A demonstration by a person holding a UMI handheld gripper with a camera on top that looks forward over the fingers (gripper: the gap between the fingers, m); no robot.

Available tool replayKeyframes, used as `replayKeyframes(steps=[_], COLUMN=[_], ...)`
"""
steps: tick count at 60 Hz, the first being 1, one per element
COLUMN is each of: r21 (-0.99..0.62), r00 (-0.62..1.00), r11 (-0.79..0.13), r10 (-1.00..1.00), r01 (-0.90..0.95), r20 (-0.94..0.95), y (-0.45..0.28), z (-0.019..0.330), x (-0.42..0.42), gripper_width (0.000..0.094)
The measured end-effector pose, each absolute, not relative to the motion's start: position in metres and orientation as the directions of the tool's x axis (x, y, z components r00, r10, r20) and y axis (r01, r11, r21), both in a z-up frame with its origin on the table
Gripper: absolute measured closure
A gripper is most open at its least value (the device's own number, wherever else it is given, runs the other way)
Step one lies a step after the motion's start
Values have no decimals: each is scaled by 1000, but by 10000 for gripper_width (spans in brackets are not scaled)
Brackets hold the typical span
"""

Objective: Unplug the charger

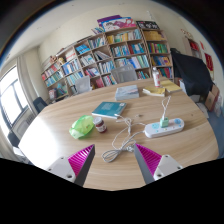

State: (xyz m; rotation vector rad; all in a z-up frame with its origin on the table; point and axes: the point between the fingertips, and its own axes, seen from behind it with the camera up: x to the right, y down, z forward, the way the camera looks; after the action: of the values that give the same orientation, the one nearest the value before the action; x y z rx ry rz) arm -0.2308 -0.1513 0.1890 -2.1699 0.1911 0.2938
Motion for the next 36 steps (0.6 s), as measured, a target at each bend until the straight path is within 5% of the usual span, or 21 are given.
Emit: replayKeyframes(steps=[18, 36], r21=[-783, -769], r00=[969, 989], r11=[-581, -622], r10=[-47, -95], r01=[-224, -146], r20=[-243, -111], y=[-148, -96], z=[179, 96], x=[-200, -81], gripper_width=[106, 104])
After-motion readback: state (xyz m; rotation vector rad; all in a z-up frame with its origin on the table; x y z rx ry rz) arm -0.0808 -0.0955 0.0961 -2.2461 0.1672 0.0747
